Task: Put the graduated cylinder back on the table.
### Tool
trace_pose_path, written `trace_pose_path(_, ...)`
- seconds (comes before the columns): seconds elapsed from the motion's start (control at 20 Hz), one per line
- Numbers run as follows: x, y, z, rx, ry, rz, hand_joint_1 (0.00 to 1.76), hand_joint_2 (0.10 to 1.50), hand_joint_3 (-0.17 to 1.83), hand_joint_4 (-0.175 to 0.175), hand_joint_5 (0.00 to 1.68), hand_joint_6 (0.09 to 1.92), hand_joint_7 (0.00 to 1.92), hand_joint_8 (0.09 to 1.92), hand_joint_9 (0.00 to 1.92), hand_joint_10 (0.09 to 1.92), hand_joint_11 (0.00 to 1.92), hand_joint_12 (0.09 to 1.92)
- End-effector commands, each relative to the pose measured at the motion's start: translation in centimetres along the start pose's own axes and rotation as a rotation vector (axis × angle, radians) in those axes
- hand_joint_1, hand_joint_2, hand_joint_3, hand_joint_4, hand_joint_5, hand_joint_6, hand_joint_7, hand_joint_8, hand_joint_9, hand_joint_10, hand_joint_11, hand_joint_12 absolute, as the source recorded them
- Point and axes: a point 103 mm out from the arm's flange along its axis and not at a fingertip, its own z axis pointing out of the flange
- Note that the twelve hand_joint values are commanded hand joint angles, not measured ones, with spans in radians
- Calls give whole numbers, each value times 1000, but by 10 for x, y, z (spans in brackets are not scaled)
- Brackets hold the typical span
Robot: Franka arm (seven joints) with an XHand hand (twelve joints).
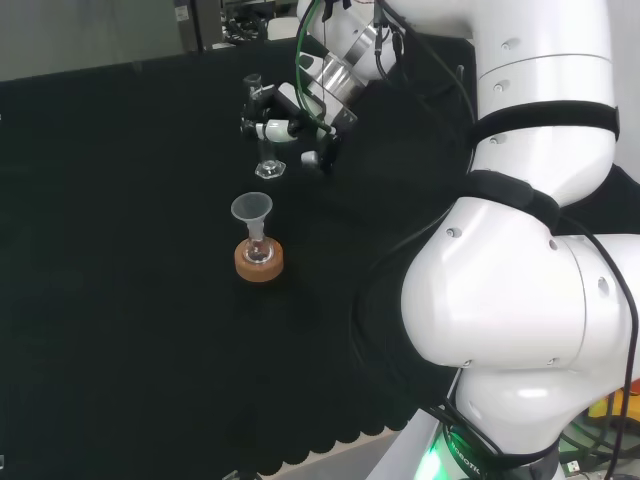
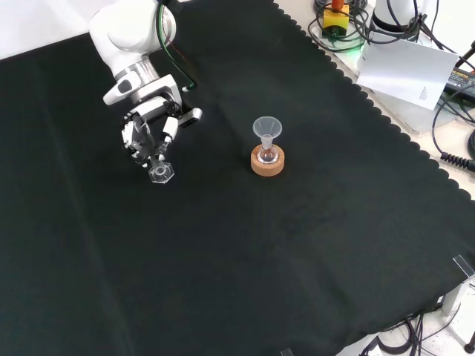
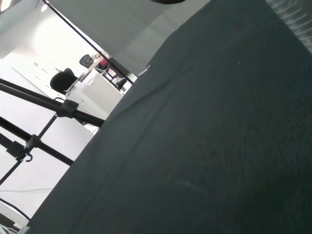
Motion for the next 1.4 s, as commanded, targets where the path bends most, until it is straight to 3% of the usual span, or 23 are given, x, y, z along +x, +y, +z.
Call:
trace_pose_path(0.05,-1,-6,-3,-3,24,0,1153,1122,-17,-142,884,980,934,707,1353,87,1200,816)
trace_pose_path(0.15,-2,-7,-5,-3,23,0,1145,1098,-56,-115,859,762,925,629,1340,87,1181,826)
trace_pose_path(0.3,-3,-9,-8,6,33,6,1120,1094,-105,-106,824,645,897,592,1311,87,1138,844)
trace_pose_path(1.1,0,-18,-25,15,30,25,999,1058,-175,-95,656,620,761,615,1166,87,894,1029)
trace_pose_path(1.4,12,-16,-51,29,-8,13,905,1003,-175,-86,396,486,473,639,894,87,458,1276)
